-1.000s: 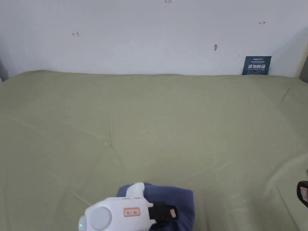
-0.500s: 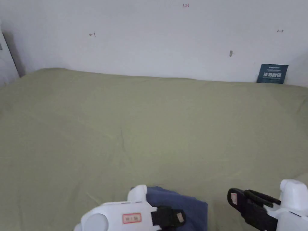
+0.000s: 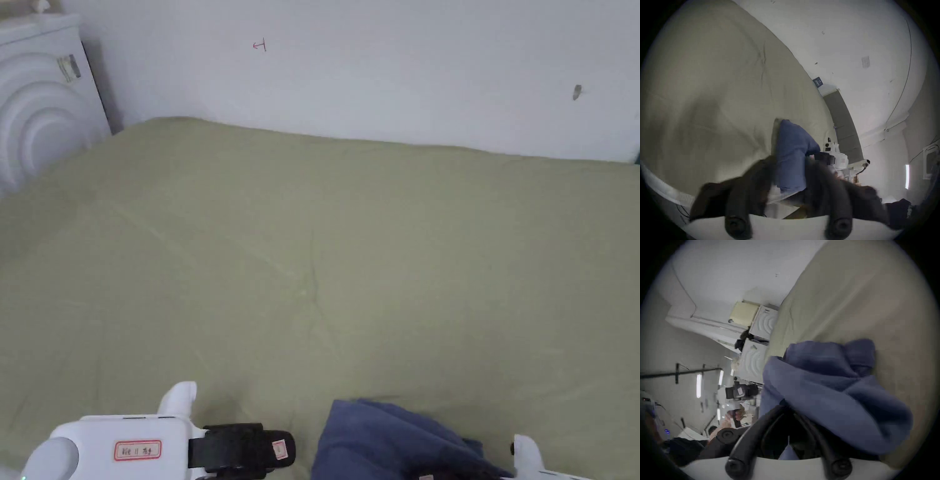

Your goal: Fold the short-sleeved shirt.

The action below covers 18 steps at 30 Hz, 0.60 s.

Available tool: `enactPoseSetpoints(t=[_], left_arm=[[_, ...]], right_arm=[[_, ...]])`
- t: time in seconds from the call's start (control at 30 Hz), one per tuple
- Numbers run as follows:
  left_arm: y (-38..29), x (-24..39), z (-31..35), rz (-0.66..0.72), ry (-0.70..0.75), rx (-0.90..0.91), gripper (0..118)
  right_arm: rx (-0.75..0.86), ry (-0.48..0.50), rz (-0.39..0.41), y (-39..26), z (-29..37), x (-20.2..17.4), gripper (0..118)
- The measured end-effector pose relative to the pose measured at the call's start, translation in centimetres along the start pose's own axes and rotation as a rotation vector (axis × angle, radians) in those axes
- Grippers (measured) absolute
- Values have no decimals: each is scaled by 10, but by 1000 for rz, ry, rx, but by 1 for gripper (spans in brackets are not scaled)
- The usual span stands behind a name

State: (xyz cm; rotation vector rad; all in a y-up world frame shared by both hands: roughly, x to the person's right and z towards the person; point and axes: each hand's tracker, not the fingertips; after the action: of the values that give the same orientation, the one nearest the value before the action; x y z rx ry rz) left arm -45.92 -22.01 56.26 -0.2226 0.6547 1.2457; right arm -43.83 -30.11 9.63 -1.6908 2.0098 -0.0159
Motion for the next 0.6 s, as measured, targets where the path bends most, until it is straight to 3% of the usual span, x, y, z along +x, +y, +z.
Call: enactPoseSetpoints(t=[0.03, 0.07, 0.23, 0.37, 0.43, 0.47, 0.5, 0.6], left_arm=[[1, -1, -7, 1, 4, -8, 59], [0, 2, -15, -12, -14, -37, 79], [2, 5, -64, -31, -62, -107, 82], [-9, -1, -102, 75, -154, -221, 80], [-8, 4, -103, 52, -109, -183, 72], [-10, 11, -102, 29, -88, -184, 46], [-10, 10, -101, 7, -37, -188, 28], [-11, 6, -100, 45, -52, -195, 28]], right_arm=[[23, 50, 14, -1, 3, -1, 0], [15, 22, 41, -1, 4, -3, 0], [-8, 31, 59, 1, 3, -2, 0], [-20, 17, 82, 1, 3, -5, 0], [-19, 19, 85, 2, 4, -4, 0], [-18, 17, 85, 1, 4, -5, 0], [-16, 15, 89, 1, 4, -6, 0], [-14, -15, 134, -1, 3, -15, 0]])
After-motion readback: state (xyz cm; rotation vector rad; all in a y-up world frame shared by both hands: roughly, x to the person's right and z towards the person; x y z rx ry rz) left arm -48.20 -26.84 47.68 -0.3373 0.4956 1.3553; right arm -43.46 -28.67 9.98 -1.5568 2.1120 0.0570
